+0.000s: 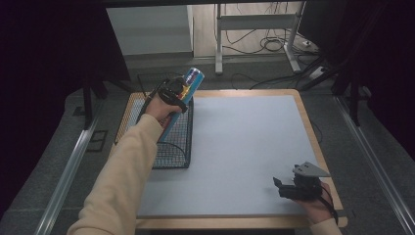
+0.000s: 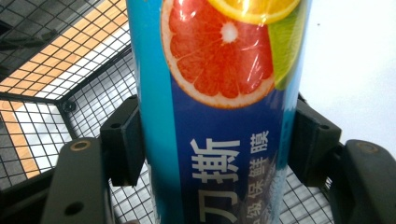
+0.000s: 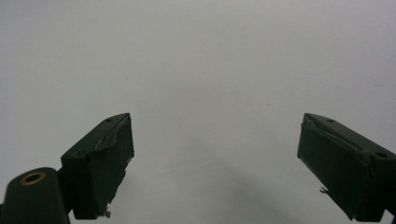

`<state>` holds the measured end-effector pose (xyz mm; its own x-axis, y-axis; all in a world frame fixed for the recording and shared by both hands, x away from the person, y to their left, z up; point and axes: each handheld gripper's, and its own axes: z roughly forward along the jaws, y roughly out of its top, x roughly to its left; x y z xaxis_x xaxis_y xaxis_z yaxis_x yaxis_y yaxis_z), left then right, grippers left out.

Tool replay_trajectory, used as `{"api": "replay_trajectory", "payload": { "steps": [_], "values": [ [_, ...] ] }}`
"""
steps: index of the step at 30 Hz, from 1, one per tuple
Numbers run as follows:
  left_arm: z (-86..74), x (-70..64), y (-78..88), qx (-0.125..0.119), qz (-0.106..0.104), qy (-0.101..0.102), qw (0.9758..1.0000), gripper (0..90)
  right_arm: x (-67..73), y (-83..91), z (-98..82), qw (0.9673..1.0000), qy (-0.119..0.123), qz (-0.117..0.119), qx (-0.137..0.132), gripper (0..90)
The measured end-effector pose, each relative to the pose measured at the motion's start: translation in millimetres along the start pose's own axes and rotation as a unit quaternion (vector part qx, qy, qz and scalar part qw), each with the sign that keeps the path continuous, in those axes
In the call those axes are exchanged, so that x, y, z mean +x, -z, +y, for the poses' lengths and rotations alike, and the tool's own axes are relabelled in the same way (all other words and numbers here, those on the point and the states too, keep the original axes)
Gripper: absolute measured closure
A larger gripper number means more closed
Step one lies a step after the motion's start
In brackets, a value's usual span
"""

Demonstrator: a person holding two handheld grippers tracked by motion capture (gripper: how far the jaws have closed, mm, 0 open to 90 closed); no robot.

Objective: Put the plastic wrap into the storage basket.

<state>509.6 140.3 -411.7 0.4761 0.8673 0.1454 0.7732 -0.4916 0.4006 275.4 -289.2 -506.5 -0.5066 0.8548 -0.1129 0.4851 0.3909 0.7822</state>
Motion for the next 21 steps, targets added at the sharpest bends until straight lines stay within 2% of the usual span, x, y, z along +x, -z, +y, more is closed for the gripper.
{"api": "replay_trajectory", "payload": {
  "steps": [5,9,12,16,21],
  "values": [
    [2.6,1.4,-5.1,0.007,0.014,-0.007,0.9999,31.8,0.2,0.3,0.2,1.0,0.0,-0.002,0.0,11.1],
    [3.3,2.2,-13.2,0.019,0.015,-0.003,0.9997,31.8,0.4,0.7,0.1,1.0,0.0,-0.002,0.0,11.1],
    [2.7,1.6,-19.6,0.032,0.024,-0.008,0.9992,31.8,0.4,0.9,0.2,1.0,0.001,-0.002,-0.001,11.1],
    [1.4,3.8,-26.5,0.041,0.034,0.003,0.9986,31.8,-0.2,0.5,-0.1,1.0,0.0,-0.001,0.0,11.0],
    [1.2,5.1,-29.2,0.043,0.041,0.006,0.9982,31.5,0.7,0.5,0.0,1.0,0.001,-0.001,0.001,11.0]
  ]
}}
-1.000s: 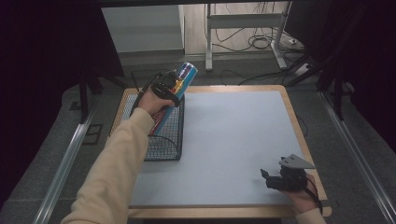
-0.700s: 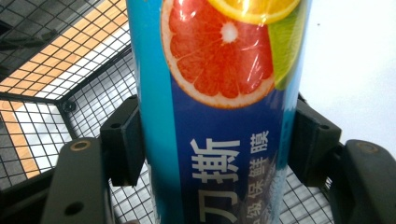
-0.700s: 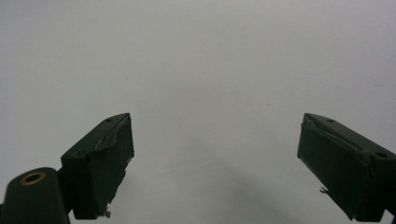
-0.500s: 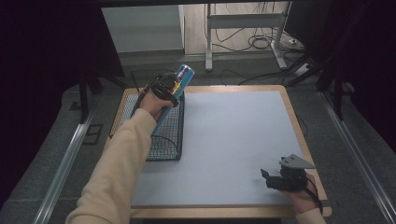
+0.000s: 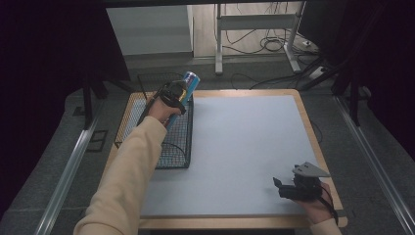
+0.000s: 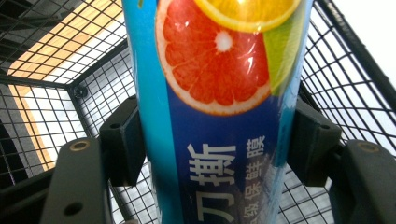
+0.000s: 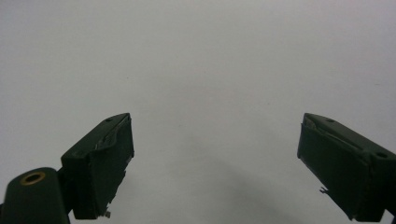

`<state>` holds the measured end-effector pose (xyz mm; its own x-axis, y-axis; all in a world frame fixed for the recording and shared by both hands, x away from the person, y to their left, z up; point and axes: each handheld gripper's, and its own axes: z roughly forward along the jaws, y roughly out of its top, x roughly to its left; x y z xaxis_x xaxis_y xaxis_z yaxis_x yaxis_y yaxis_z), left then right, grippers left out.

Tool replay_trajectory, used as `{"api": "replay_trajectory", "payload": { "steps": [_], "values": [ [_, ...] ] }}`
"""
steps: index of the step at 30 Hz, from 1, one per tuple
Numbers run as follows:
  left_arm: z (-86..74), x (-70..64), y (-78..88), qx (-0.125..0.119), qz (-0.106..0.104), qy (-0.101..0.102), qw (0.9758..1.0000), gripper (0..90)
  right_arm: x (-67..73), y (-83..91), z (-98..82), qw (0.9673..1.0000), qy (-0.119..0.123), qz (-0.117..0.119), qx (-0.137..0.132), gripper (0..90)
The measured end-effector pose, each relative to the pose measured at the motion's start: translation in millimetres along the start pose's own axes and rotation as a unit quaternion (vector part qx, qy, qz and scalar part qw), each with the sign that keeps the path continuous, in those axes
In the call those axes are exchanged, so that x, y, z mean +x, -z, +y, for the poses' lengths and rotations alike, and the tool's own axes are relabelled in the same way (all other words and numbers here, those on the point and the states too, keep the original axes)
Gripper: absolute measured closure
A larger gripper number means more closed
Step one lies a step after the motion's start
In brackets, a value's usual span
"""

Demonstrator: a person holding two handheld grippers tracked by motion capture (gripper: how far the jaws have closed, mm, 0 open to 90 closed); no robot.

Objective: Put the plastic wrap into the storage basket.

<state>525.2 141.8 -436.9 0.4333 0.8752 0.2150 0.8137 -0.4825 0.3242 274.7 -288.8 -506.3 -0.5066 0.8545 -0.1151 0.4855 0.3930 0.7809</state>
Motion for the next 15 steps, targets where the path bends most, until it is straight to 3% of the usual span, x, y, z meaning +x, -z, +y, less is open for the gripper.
{"api": "replay_trajectory", "payload": {
  "steps": [4,6,9,12,15],
  "values": [
    [0.8,-3.7,0.7,-0.001,0.019,-0.023,0.9996,30.4,0.5,0.8,0.2,1.0,0.0,0.0,0.0,11.1],
    [0.7,-4.7,1.0,-0.006,0.023,-0.025,0.9994,29.7,0.8,1.0,0.1,1.0,0.0,-0.001,0.001,11.1],
    [0.3,-2.9,4.7,-0.023,0.019,-0.012,0.9995,26.2,0.7,1.5,0.3,1.0,0.0,-0.002,0.001,11.1],
    [-1.2,-2.3,9.1,-0.03,0.029,-0.01,0.9991,21.4,0.3,1.3,0.3,1.0,-0.001,-0.002,0.001,11.1],
    [-4.0,-1.8,15.0,-0.046,0.008,0.006,0.9989,18.4,0.6,1.0,0.2,1.0,0.0,-0.002,0.002,11.1]
  ]
}}
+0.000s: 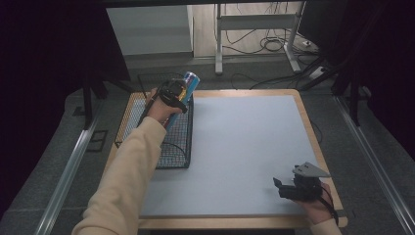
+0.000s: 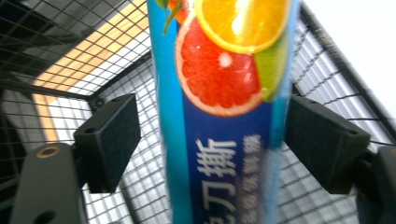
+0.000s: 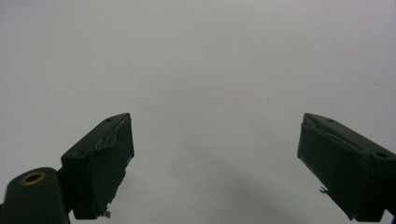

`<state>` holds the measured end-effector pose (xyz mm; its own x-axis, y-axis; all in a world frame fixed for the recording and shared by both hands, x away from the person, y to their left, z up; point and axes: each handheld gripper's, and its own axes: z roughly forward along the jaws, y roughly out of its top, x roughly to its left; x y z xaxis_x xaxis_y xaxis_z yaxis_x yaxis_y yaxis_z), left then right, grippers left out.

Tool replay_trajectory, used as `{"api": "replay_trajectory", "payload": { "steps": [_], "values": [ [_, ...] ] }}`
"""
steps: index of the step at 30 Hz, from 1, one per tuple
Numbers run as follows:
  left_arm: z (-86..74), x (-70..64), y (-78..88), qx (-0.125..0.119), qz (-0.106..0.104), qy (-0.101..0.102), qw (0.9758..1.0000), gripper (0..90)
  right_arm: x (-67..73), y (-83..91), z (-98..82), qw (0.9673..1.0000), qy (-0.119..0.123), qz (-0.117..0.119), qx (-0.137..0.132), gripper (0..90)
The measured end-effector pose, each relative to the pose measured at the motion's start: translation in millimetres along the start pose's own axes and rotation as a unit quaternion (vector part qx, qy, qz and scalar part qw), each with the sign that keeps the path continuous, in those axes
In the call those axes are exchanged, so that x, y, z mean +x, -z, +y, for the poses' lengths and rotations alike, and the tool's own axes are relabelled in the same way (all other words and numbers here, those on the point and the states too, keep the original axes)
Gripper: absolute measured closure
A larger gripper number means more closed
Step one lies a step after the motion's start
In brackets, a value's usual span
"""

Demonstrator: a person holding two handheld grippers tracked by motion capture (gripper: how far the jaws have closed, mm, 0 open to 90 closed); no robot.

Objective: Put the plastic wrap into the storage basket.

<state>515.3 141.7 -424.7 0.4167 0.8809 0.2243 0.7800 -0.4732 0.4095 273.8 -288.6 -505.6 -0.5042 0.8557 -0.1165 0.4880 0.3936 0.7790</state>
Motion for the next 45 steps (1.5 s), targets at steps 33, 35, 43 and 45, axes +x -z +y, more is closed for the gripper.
{"api": "replay_trajectory", "payload": {
  "steps": [33,35,43,45],
  "values": [
    [-70.4,-101.2,110.5,-0.177,-0.188,-0.057,0.9643,18.6,5.8,2.9,2.1,0.9999,0.01,0.0,-0.01,11.2],
    [-81.6,-112.2,112.3,-0.188,-0.195,-0.069,0.9602,18.9,5.5,2.4,1.9,0.9999,0.009,-0.001,-0.009,11.2],
    [-124.2,-149.7,95.0,-0.186,-0.216,-0.101,0.9533,19.5,5.7,2.2,1.5,0.9999,0.01,0.0,-0.008,11.2],
    [-133.9,-156.5,88.0,-0.182,-0.221,-0.104,0.9523,19.6,6.0,2.0,1.4,0.9999,0.009,0.001,-0.008,11.2]
  ]
}}
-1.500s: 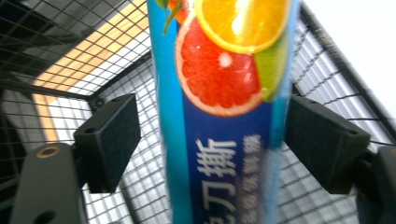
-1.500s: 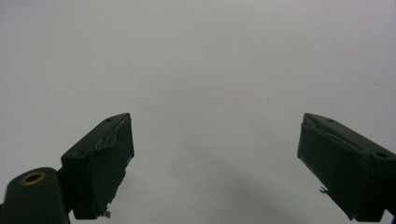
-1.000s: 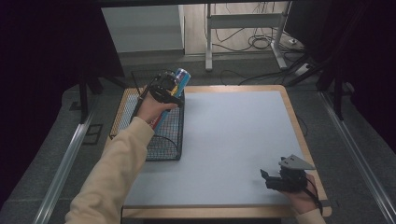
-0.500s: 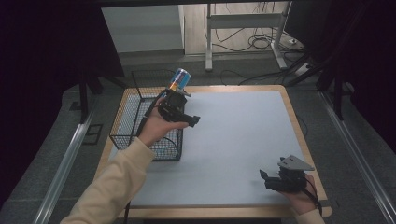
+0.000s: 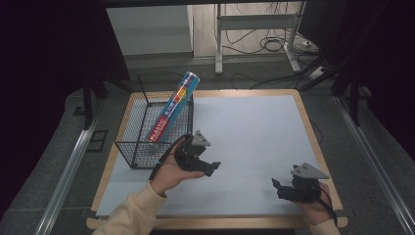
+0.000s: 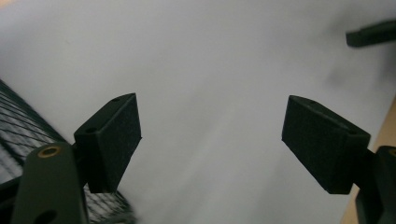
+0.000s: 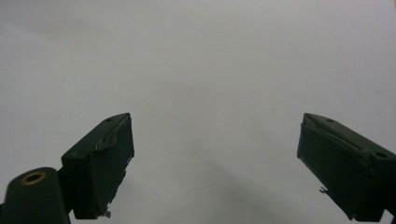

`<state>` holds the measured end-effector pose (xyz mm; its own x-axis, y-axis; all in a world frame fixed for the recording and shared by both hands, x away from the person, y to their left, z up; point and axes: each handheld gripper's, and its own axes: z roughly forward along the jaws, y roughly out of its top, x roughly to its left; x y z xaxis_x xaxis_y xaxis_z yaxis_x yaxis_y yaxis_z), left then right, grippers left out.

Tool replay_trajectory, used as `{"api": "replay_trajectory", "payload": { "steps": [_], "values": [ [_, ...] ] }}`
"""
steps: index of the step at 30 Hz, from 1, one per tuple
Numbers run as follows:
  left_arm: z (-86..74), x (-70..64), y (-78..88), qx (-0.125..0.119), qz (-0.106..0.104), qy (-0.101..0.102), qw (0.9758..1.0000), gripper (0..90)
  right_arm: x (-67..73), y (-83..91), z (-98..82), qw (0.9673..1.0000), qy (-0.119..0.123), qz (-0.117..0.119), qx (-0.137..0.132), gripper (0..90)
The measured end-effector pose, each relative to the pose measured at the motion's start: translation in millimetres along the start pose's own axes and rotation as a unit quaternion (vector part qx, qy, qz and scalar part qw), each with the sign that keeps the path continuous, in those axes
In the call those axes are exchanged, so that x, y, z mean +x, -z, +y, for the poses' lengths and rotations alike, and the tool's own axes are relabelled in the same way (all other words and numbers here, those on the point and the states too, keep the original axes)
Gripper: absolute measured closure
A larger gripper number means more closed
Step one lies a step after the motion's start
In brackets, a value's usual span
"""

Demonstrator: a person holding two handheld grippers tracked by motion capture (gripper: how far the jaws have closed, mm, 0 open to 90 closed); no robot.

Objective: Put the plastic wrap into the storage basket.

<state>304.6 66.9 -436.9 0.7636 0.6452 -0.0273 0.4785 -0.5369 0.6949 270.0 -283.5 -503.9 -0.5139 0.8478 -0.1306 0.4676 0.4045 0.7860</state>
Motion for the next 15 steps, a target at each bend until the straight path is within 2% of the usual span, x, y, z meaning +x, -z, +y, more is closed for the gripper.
{"api": "replay_trajectory", "payload": {
  "steps": [4,7,15],
  "values": [
    [-16.4,-5.5,-8.2,0.003,-0.005,0.002,1.0,19.6,0.1,-0.6,-0.2,1.0,0.002,-0.001,0.0,11.2],
    [-19.5,-4.3,-11.7,0.012,-0.002,0.004,0.9999,19.8,0.5,-1.7,-0.3,1.0,0.001,0.001,0.002,11.2],
    [-22.2,-4.9,-11.3,0.01,-0.007,0.004,0.9999,20.0,-0.1,-1.4,-0.3,1.0,0.004,-0.001,-0.001,11.2]
  ]
}}
